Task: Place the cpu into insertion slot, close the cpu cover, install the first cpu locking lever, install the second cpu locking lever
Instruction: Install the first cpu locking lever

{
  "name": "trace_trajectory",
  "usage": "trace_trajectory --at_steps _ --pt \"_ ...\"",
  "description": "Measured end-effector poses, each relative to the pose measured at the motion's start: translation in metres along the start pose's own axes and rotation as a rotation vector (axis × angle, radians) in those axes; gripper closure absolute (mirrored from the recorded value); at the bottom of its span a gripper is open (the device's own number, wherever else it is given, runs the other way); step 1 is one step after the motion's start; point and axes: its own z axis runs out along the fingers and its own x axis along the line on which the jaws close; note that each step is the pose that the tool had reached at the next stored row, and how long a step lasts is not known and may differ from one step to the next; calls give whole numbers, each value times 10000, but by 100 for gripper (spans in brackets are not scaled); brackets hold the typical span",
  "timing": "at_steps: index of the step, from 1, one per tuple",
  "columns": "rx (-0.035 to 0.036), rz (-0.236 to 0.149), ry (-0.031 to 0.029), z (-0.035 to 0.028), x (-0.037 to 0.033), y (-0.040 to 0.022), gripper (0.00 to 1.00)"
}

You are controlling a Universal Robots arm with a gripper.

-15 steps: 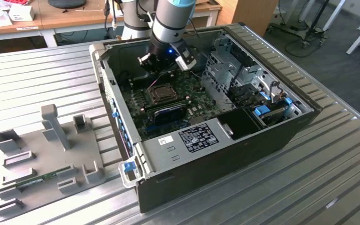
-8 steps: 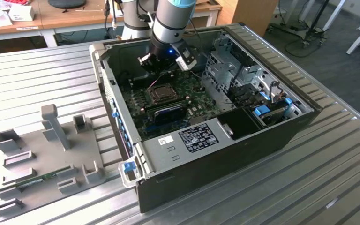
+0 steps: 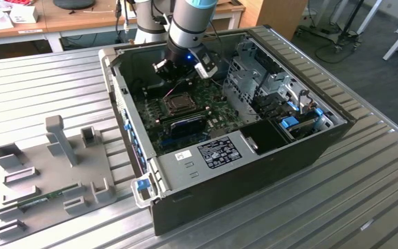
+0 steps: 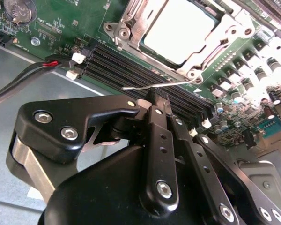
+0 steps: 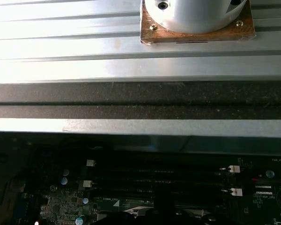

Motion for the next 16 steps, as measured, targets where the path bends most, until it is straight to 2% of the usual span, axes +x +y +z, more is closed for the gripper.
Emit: trace_trajectory --at_steps 9,16 --pt "1 1 0 23 -43 -11 89" --pt "0 1 0 70 -52 -28 89"
